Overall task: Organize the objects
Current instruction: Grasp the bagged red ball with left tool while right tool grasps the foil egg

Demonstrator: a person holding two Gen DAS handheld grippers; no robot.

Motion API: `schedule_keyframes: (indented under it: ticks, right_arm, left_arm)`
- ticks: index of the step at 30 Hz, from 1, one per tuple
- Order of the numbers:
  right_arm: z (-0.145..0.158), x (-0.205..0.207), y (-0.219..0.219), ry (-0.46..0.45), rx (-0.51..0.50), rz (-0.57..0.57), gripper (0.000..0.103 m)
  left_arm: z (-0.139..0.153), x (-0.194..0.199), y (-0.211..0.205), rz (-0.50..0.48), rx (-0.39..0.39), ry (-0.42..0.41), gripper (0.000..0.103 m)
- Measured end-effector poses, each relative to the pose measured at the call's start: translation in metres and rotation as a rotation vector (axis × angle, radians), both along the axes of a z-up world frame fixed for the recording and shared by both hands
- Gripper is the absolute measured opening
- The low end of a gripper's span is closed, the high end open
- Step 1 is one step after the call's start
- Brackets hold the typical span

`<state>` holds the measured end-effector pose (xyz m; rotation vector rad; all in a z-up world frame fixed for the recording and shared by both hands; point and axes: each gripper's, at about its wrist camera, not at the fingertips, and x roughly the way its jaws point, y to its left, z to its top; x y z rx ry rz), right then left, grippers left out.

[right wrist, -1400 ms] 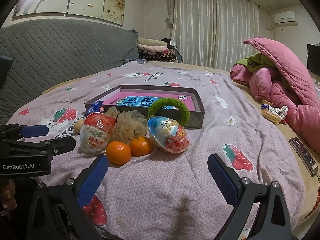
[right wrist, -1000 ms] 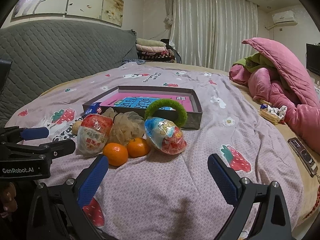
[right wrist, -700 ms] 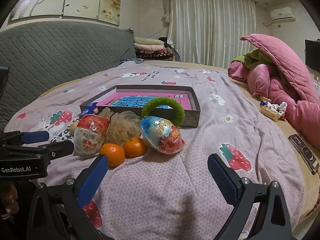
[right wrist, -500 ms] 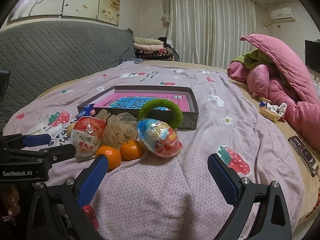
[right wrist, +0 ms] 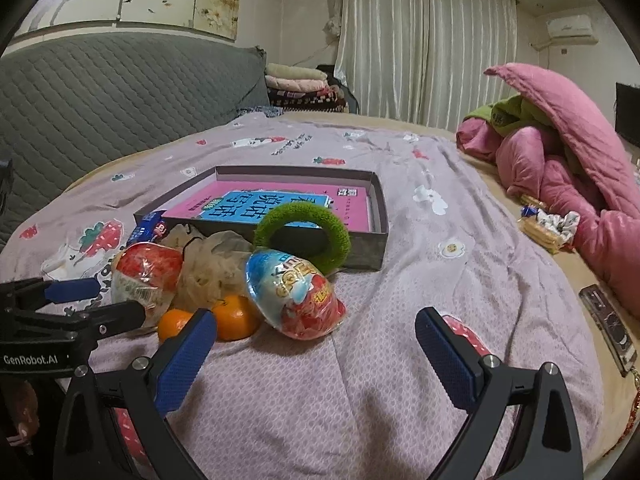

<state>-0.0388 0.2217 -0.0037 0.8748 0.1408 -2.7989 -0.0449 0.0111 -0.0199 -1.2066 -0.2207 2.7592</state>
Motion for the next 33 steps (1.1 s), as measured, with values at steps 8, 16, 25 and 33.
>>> schedule_keyframes:
  ticks: [8,16,25,33]
  right_arm:
    - [-0.007,-0.026,-0.003,-0.071,0.011,0.037,0.098]
    - [-0.018,-0.047,-0.007,-0.140,0.023,0.049,0.089]
    - [-0.020,-0.058,-0.015,-0.154,0.019,0.104,0.073]
    - [-0.020,-0.057,-0.018,-0.141,-0.001,0.153,0.060]
  left_arm:
    - [-0.002,-0.009,0.000,-0.006,0.020,-0.013,0.086]
    - [-0.005,-0.016,0.001,-0.013,0.036,-0.031,0.086]
    - [-0.007,-0.022,0.001,-0.012,0.067,-0.045,0.085]
    - [-0.006,-0.026,0.004,-0.026,0.068,-0.040,0.064]
